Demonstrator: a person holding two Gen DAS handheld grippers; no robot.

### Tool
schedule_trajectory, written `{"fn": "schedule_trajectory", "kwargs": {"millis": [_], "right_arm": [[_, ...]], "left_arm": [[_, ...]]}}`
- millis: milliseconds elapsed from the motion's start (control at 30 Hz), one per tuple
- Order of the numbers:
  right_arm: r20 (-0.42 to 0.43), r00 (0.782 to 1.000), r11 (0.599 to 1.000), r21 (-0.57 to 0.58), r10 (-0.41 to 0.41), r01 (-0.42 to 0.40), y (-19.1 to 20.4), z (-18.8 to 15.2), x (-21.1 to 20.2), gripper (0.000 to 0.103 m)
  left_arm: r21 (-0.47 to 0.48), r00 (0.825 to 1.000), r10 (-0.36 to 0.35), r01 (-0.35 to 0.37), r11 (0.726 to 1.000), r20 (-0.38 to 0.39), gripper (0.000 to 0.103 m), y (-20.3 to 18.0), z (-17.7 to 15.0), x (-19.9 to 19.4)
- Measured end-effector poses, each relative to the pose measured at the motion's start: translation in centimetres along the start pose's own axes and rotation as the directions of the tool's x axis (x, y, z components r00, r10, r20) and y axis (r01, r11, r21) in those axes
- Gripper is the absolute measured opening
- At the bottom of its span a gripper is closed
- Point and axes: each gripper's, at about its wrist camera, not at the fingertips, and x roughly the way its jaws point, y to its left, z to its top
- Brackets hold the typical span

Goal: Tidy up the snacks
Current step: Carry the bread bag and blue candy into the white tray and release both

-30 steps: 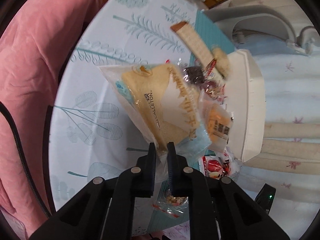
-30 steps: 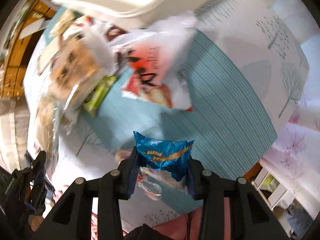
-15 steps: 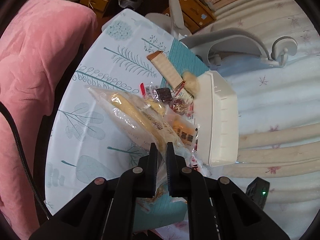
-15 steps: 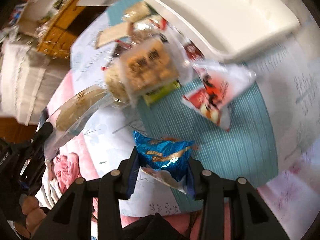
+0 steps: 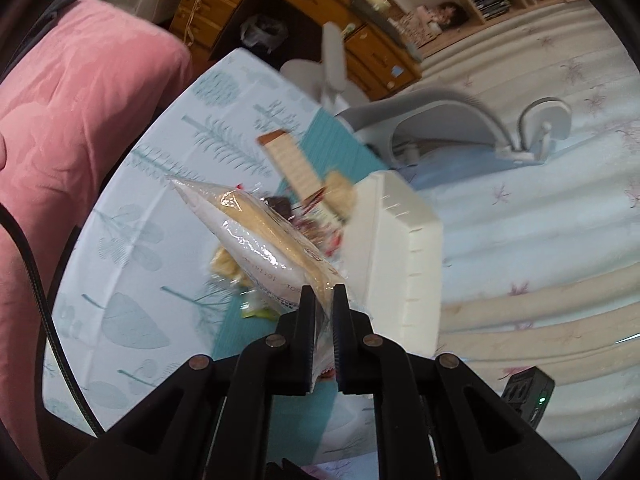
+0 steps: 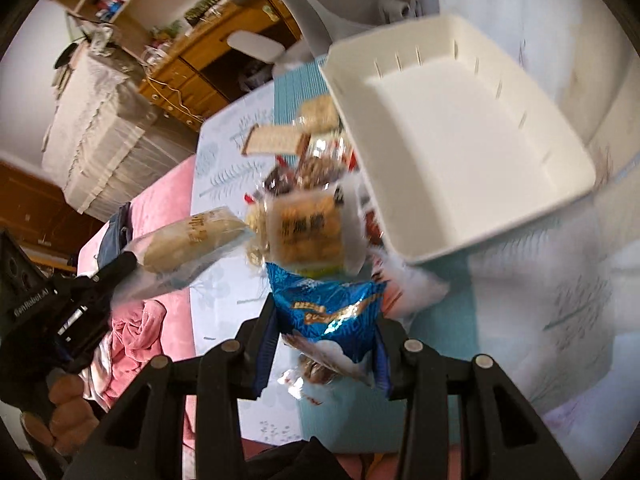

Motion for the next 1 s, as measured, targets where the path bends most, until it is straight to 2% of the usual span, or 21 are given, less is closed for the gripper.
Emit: {"fn": "schedule_trajectory", "kwargs": {"millis": [300, 600, 1000], "right_arm": [[0.07, 0.997, 0.997, -0.07, 0.021, -0.017, -4.5, 2.6, -2.9, 0.04], [0.112, 0.994, 0.996, -0.094, 0.01, 0.0, -9.2, 5.4, -4.4, 0.04], [0.127, 0.992, 0.999, -0.047, 0.003, 0.003, -14.5, 8.2, -4.6, 0.043]], "left_arm": [[0.051, 0.997, -0.054, 0.051, 0.997, 0.06, 0.005, -6.9, -1.7, 1.3], [0.101, 0.996, -0.083, 0.079, 0.992, 0.033, 0.005, -12.2, -4.1, 5.7], [0.169, 0.999, -0.044, 0.049, 0.984, -0.032, 0.006, -17.2, -5.1, 11.8]]}}
